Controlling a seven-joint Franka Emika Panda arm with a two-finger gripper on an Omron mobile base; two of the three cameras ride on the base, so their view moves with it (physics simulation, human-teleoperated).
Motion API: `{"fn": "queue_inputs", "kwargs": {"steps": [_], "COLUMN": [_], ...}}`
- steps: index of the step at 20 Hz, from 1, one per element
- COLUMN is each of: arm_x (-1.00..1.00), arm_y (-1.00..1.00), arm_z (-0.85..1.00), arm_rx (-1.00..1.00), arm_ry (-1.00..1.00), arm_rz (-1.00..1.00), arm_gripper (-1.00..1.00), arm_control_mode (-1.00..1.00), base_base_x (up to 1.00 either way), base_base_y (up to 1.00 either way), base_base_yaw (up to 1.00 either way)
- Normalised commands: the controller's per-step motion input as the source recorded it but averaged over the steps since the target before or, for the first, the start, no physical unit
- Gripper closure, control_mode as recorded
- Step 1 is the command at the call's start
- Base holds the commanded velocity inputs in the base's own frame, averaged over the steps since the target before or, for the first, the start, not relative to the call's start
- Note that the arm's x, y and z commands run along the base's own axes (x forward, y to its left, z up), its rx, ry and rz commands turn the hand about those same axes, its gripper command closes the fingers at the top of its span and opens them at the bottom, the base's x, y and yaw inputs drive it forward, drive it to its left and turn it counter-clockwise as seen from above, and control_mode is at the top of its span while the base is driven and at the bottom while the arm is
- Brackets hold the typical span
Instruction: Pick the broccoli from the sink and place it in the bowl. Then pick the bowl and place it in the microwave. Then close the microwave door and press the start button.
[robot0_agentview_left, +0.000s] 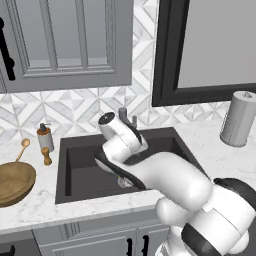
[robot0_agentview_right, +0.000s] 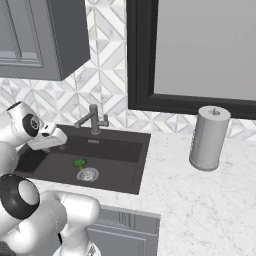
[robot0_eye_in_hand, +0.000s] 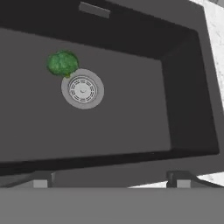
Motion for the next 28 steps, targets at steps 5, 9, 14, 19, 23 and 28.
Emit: {"fn": "queue_inputs", "kwargs": {"steps": [5,9,14,19,23,28], "arm_x": [1.0,0.93,0.48,0.29,0.45,0.19], "arm_y": [0.3,0.37,0.3,0.0,-0.03,-0.5], "arm_z": [-0.5,-0.8,-0.9,-0.41,-0.32,-0.22], "arm_rx": [-0.14,-0.22,-0.24,-0.14,-0.11,-0.01], "arm_ry": [0.36,0.24,0.06,0.0,0.0,0.0], "arm_rz": [0.0,0.0,0.0,0.0,0.0,0.0], "arm_gripper": [-1.0,-1.0,-1.0,-1.0,-1.0,-1.0], "arm_control_mode": [-1.0,-1.0,-1.0,-1.0,-1.0,-1.0], "base_base_x": [0.0,0.0,0.0,0.0,0.0,0.0], "base_base_y": [0.0,0.0,0.0,0.0,0.0,0.0], "base_base_yaw": [0.0,0.0,0.0,0.0,0.0,0.0]}}
